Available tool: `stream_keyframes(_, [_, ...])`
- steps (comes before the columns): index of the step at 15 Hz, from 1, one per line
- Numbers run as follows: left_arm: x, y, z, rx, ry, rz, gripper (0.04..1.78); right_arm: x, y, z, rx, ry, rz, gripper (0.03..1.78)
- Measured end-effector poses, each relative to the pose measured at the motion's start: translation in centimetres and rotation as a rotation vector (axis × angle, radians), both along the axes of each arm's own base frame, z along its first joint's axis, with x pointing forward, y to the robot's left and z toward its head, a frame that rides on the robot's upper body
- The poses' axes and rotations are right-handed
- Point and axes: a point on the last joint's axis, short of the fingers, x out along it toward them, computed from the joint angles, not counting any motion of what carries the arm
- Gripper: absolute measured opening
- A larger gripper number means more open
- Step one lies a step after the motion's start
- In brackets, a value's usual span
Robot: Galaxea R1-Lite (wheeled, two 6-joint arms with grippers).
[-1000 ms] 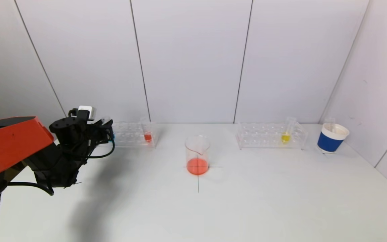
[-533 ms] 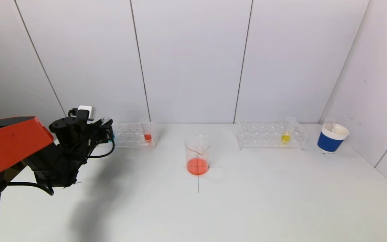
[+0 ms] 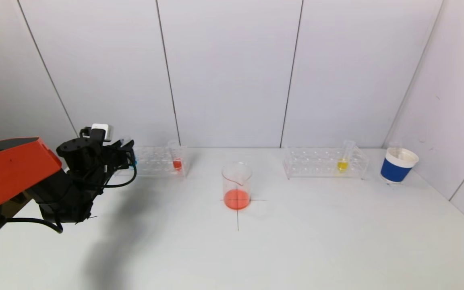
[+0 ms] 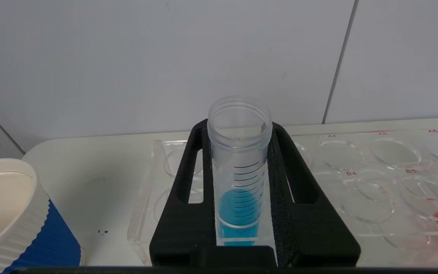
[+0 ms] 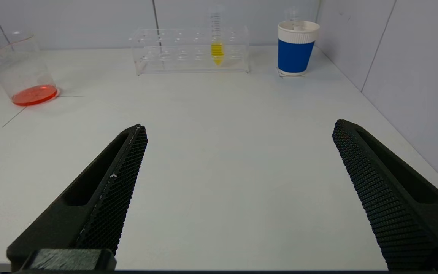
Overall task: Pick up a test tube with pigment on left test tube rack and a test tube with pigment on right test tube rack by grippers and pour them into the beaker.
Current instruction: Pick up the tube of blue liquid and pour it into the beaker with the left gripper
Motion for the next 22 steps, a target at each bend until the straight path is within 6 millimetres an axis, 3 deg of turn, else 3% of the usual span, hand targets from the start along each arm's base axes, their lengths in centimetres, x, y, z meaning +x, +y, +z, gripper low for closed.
stream_keyframes(7, [-0.4, -0.1, 2.0, 0.001, -0.017, 0.019, 0.42, 0.0, 0.0, 0.0, 0.000, 0.000, 0.000, 1.77])
stream_keyframes(16, [-1.2, -0.1, 6.6, 0.002, -0.048, 0.023, 0.42, 0.0, 0.0, 0.0, 0.000, 0.000, 0.001, 1.77])
stream_keyframes(22, [-2.8, -0.7, 10.2, 0.003, -0.064, 0.008, 0.42, 0.0, 0.0, 0.0, 0.000, 0.000, 0.000, 1.77])
